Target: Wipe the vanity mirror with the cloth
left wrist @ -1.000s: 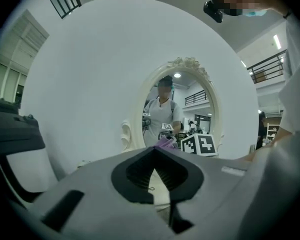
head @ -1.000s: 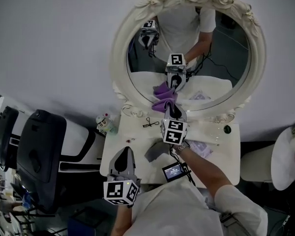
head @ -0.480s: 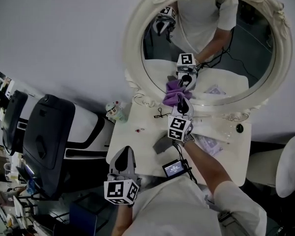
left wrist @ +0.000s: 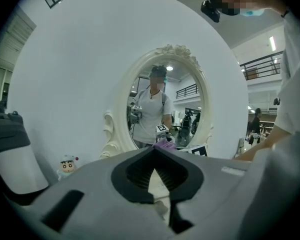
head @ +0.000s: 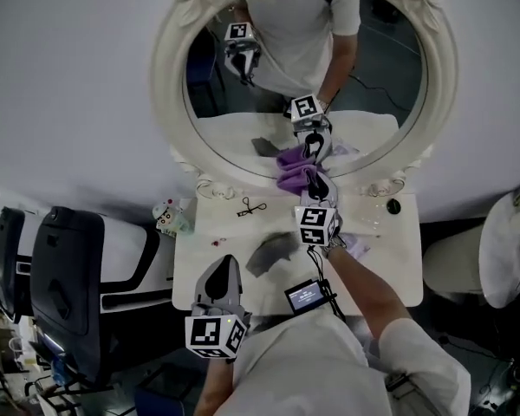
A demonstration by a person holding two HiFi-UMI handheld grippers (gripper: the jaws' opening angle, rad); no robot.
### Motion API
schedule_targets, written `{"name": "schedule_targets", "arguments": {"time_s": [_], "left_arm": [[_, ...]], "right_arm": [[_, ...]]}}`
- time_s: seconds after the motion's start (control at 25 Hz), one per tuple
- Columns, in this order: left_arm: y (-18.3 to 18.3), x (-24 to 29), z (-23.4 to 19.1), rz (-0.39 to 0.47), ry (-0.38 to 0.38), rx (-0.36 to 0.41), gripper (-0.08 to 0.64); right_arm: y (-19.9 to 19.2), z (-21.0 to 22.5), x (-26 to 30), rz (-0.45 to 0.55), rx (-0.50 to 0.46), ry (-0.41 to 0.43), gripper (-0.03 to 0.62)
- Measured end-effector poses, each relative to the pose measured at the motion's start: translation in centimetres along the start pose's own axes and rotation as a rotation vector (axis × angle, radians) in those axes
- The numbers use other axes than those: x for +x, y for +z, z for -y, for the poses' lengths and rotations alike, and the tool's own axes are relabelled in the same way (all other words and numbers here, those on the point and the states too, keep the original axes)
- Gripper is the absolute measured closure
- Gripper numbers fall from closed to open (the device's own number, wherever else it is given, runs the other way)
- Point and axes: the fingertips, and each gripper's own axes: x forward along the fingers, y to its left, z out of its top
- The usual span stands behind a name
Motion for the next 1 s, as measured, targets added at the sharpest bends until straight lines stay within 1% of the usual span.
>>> {"name": "schedule_targets", "arguments": {"time_s": [0.16,0.28,0.48,0.68,0.84,1.0], "left_arm": [[0.1,1.5,2.3,-0.001,-0.080,0.012,0.560],[-0.1,2.3,3.6,-0.006,-0.124,0.015,0.560],[0.1,3.1,5.5,-0.001,-0.186,0.023,0.560],[0.3,3.4,6.0,0.010,-0.208,0.018,0.560],[0.5,3.3,5.9,0.021,-0.219,0.014,0.560],[0.5,3.0,5.7,0.028,-0.234,0.007,0.560]], "right_arm": [[0.0,5.2,-1.4,-0.008,0.015,-0.089,0.526],[0.4,8.8,-2.5,0.002,0.020,-0.147,0.526],[1.4,12.8,-3.9,0.012,0.014,-0.201,0.523],[2.6,15.5,-4.8,0.015,0.048,-0.254,0.523],[5.4,17.6,-6.1,0.061,0.063,-0.316,0.531],[8.9,19.8,-7.3,0.117,0.120,-0.370,0.535]]}}
